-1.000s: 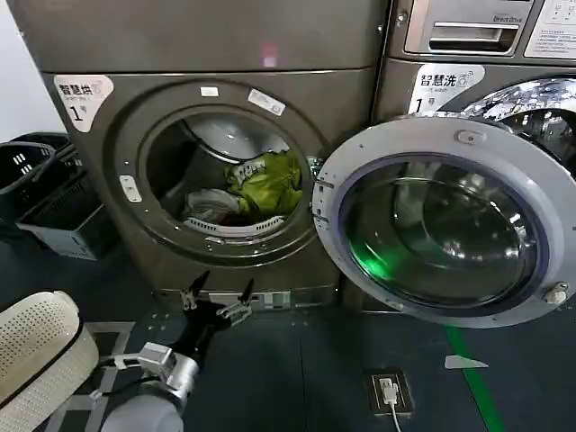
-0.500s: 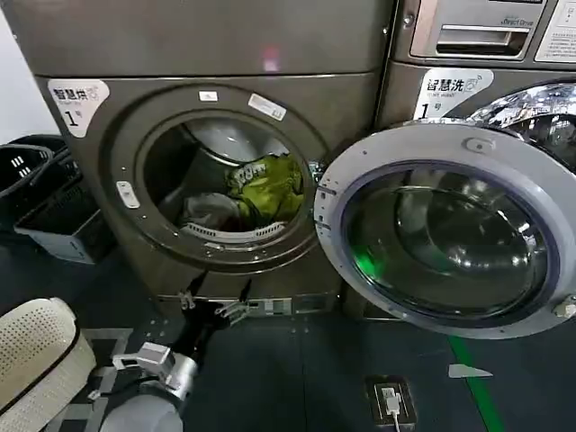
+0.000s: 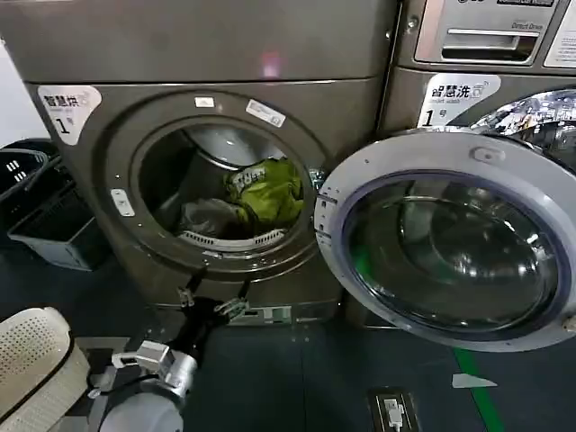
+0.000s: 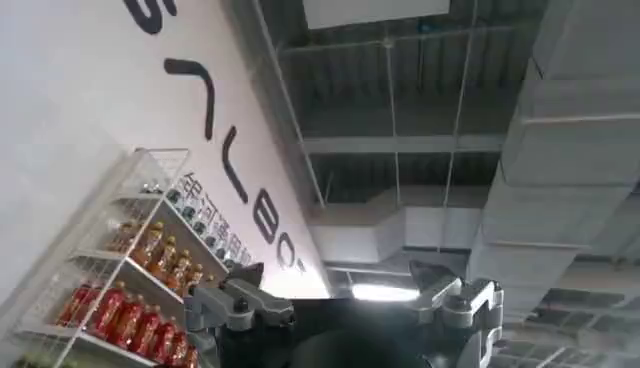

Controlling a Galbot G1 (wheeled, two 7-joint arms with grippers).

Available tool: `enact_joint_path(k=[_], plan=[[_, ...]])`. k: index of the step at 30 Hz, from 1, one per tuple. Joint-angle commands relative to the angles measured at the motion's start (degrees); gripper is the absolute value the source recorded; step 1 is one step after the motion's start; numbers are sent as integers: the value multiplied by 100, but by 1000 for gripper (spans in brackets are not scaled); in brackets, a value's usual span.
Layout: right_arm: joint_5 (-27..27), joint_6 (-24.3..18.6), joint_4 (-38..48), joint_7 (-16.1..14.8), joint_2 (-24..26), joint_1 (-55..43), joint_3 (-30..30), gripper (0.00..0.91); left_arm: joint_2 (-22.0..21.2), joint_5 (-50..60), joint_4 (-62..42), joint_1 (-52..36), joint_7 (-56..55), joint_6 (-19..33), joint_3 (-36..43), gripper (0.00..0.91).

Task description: Grasp the clothes from the dryer.

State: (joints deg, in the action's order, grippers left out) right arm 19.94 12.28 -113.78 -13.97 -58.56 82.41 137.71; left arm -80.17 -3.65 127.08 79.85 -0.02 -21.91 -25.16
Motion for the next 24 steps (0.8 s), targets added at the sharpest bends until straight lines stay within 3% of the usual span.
enact_joint_path(k=[1, 24], plan=[[-1, -5, 6, 0, 3, 10, 10, 907, 1, 181, -12, 17, -75, -144, -9, 907], [10, -3, 23, 17, 30, 53, 71, 907, 39, -81, 182, 11, -118, -555, 20, 907]])
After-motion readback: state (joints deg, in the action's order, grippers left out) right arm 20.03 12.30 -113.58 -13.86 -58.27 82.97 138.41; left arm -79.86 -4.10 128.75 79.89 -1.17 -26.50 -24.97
